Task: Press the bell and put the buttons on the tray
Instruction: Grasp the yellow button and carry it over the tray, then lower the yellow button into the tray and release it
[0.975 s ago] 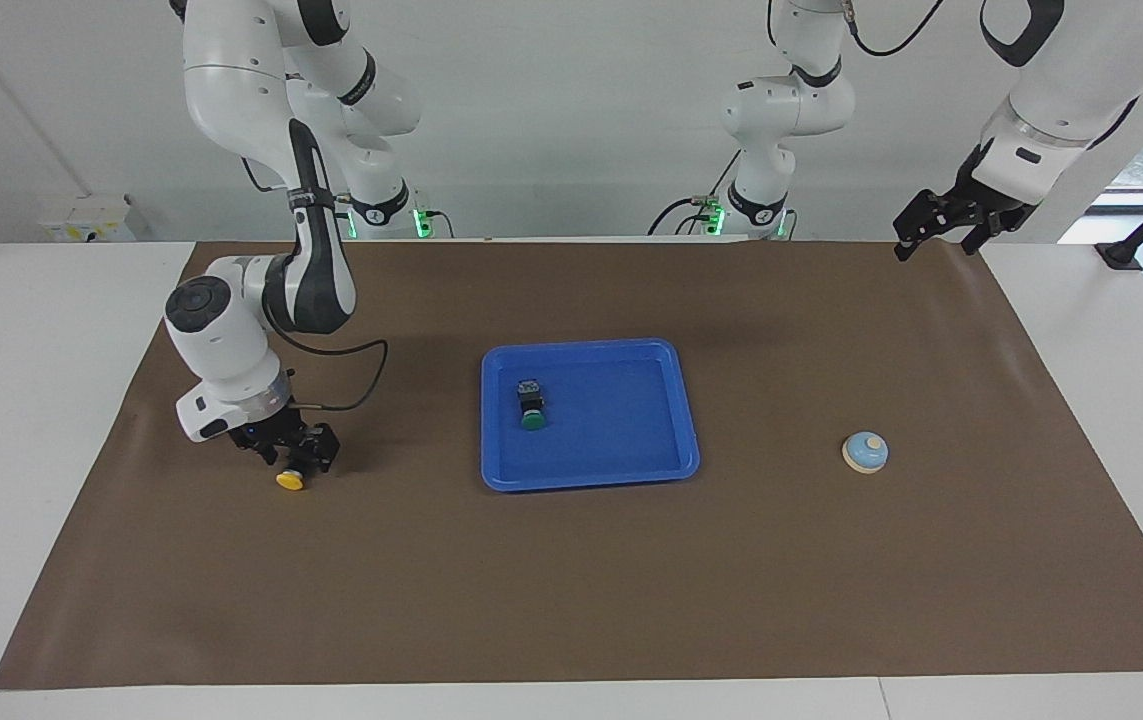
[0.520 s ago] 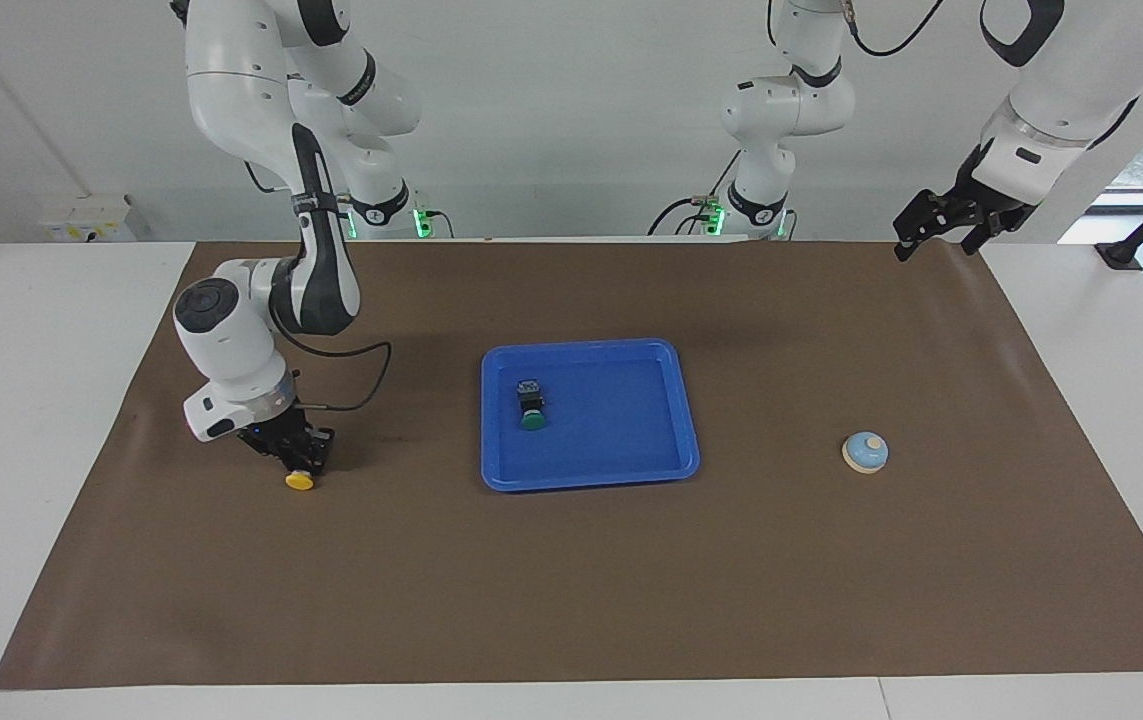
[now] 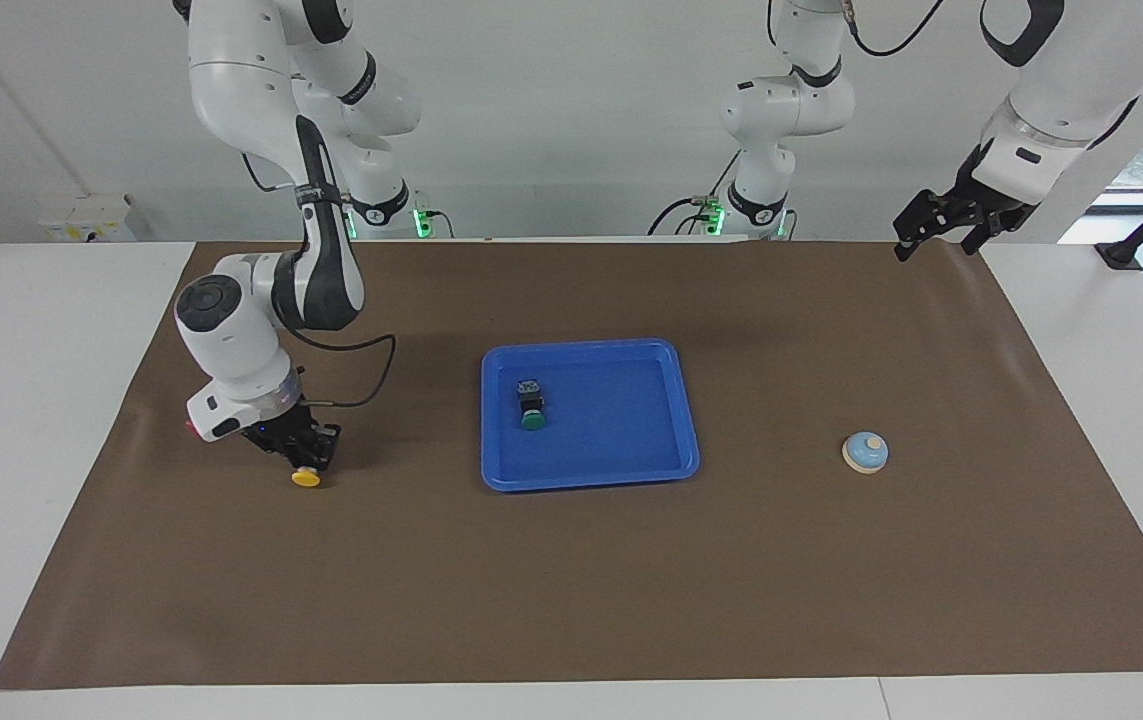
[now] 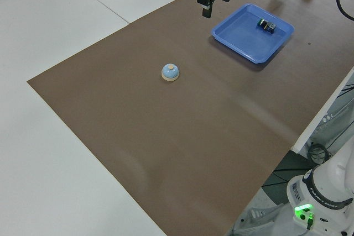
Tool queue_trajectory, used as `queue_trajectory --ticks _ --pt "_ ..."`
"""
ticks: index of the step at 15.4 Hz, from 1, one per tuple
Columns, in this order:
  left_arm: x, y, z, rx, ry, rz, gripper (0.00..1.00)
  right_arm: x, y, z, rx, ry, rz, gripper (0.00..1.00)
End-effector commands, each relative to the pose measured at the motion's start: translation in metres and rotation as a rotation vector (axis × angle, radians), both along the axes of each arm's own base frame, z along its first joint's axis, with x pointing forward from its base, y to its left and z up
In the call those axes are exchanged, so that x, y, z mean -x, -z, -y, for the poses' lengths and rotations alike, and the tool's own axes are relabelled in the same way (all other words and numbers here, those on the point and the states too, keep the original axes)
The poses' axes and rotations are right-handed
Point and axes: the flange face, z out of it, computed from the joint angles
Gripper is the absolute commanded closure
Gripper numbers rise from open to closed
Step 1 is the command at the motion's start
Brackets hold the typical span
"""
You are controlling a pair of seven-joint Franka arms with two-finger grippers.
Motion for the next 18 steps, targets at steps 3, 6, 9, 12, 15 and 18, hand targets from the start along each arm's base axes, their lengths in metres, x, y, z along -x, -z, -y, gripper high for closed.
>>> queue_trajectory --ticks 3,6,9,12,15,18 --pt "0.002 -0.004 -0.001 0.002 -0.009 -0.011 0.0 -0.012 -0.068 -0.116 -0.017 0.057 -0.012 1.0" --pt "0.002 -0.004 -0.001 0.002 -0.009 -0.011 0.0 0.003 -0.077 -0.189 -0.032 0.037 -0.004 1.0" --pt "0.002 -0.004 -0.001 0.002 -0.009 -0.011 0.0 0.025 -0.077 -0.248 -0.057 0.002 -0.015 1.0" --pt "0.002 -0.004 -0.001 0.002 -0.009 -0.011 0.0 0.045 -0.058 -0.301 -0.052 -0.031 -0.035 1.0" --pt "0.002 -0.004 -0.001 0.002 -0.009 -0.011 0.0 0.056 -0.033 -0.356 -0.055 -0.065 -0.03 1.0" --pt "0.002 -0.004 -0.001 0.002 -0.011 -0.011 0.0 0.067 0.0 -0.387 -0.06 -0.108 -0.017 1.0"
